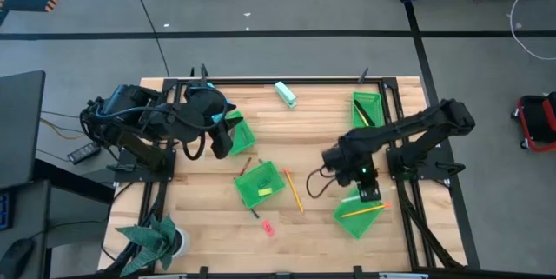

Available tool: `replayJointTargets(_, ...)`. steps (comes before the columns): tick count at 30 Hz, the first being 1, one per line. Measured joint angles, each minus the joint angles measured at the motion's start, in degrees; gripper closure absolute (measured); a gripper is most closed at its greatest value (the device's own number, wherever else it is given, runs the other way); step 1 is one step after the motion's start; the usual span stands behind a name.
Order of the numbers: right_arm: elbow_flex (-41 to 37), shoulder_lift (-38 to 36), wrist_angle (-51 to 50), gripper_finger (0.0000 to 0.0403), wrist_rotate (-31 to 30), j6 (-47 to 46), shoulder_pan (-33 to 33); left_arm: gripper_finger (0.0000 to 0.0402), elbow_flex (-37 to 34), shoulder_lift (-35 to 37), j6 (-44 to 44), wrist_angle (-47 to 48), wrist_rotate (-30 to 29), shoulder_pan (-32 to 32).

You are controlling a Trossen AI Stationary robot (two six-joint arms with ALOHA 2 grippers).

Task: Sort crayons/erasers/pens/pencils in bins
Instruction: Put the white pencil into the bottom right green bin

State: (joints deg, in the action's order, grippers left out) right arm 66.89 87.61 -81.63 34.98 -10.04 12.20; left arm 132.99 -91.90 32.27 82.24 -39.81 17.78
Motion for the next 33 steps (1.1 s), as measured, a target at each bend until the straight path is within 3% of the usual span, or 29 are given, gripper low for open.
replayJointTargets(10,-0.31,-0.04,7.37,0.0374,1.77,-8.59,7.96,0.0230,0.00,0.00,-2.71,-0.04,0.00,0.00)
replayJointTargets(21,-11.85,-0.07,11.71,0.0374,1.27,-10.48,8.22,0.0230,0.00,0.00,-2.95,-0.07,0.00,0.09)
replayJointTargets(33,-15.40,-0.07,21.58,0.0370,1.51,-11.65,8.18,0.0230,0.00,0.00,-2.90,-0.11,0.00,0.09)
